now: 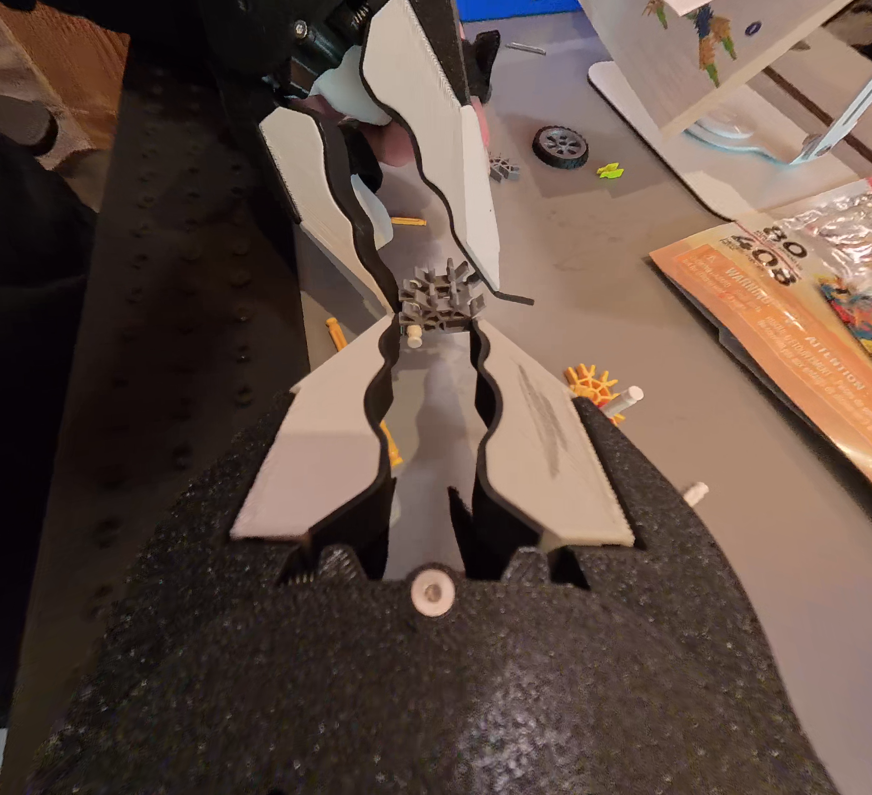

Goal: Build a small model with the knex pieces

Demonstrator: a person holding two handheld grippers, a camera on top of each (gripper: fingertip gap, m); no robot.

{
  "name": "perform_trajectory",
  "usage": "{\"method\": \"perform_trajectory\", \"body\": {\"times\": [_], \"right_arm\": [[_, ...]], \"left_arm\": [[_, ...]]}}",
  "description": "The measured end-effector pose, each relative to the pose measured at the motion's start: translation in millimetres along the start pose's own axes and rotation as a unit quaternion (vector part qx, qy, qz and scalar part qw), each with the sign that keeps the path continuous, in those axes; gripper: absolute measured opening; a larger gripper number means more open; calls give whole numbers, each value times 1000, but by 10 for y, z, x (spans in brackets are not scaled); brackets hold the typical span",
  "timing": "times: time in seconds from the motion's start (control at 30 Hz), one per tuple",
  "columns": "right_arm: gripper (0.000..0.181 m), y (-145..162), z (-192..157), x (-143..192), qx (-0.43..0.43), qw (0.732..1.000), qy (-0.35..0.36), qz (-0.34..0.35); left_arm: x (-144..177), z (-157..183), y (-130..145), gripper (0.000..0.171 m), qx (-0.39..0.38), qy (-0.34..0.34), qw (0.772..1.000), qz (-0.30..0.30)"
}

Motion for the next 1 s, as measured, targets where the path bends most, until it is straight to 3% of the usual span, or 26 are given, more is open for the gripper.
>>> {"method": "perform_trajectory", "body": {"times": [0.1,0.27,0.43,0.53,0.67,1.0], "right_arm": [[29,-14,45,29,4,999,32,5],[41,-90,156,183,-51,994,91,17],[41,-154,145,159,-169,982,82,37],[26,-204,115,150,-180,977,89,68],[9,-239,84,189,-202,972,70,95],[5,-237,28,240,-226,964,93,109]], "left_arm": [[15,-71,34,38,21,-20,1000,1],[74,-279,43,38,128,-62,988,57],[68,-293,-66,38,60,-136,988,52],[86,-275,-121,38,22,-172,984,49],[131,-270,-142,39,10,-173,982,68],[110,-238,-145,39,-18,-176,983,58]]}}
Point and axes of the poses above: each gripper's, where its closed fingertips meet, x back along the fingers, y out of its underside, z = x × y across the jaws, the point moved 8 cm from there along x, back along the fingers, and after that the axes turned 9 degrees about y, right-handed, at the moved point
